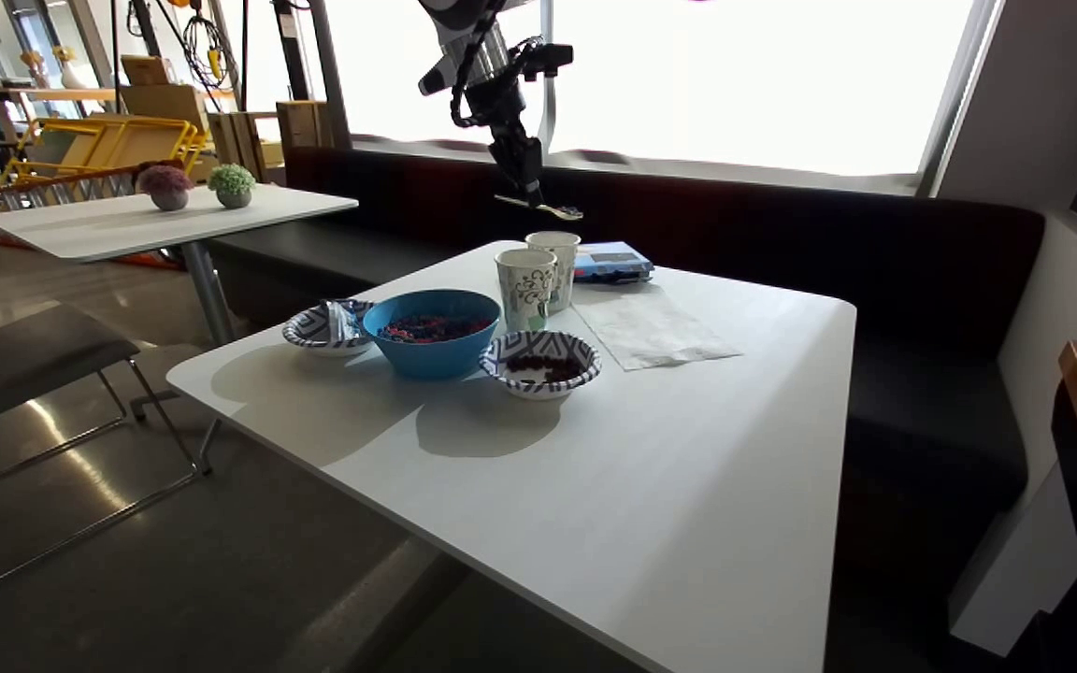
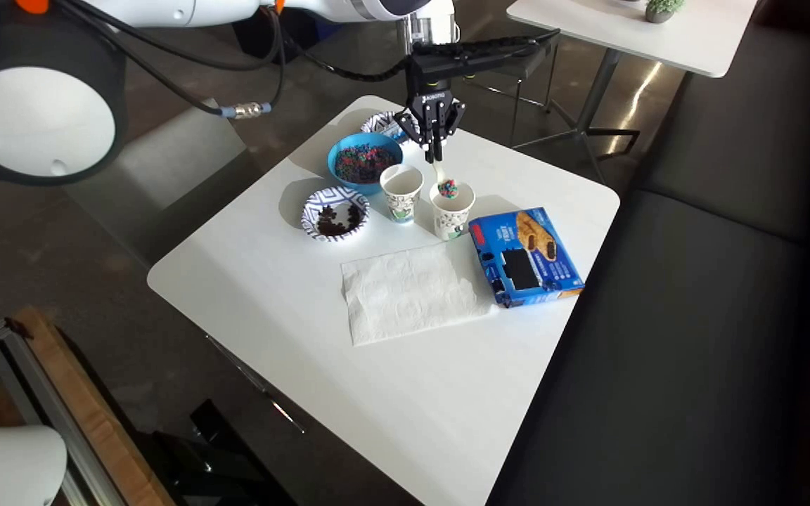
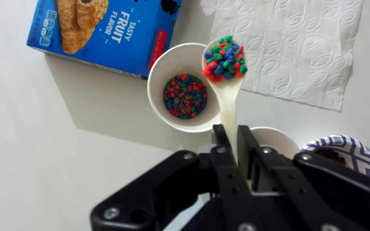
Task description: Transfer a spoonful of contents from the blue bowl to the right cup
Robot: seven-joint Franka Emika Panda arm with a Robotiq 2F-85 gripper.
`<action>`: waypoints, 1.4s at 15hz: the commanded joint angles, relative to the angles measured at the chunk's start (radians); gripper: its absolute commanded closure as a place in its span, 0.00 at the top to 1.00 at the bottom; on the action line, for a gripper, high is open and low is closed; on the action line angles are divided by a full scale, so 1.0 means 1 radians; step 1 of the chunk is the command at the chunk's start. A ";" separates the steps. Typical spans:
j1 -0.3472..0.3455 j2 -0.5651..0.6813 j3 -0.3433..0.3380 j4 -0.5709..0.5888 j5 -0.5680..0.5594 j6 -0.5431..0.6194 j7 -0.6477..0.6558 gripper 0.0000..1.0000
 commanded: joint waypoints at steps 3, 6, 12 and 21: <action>-0.018 0.092 0.000 0.131 0.060 -0.052 -0.030 0.03; -0.016 0.119 -0.002 0.168 0.071 -0.061 -0.034 0.03; -0.021 0.161 0.004 0.233 0.106 -0.070 -0.035 0.03; -0.046 0.184 0.022 0.270 0.107 -0.057 -0.043 0.03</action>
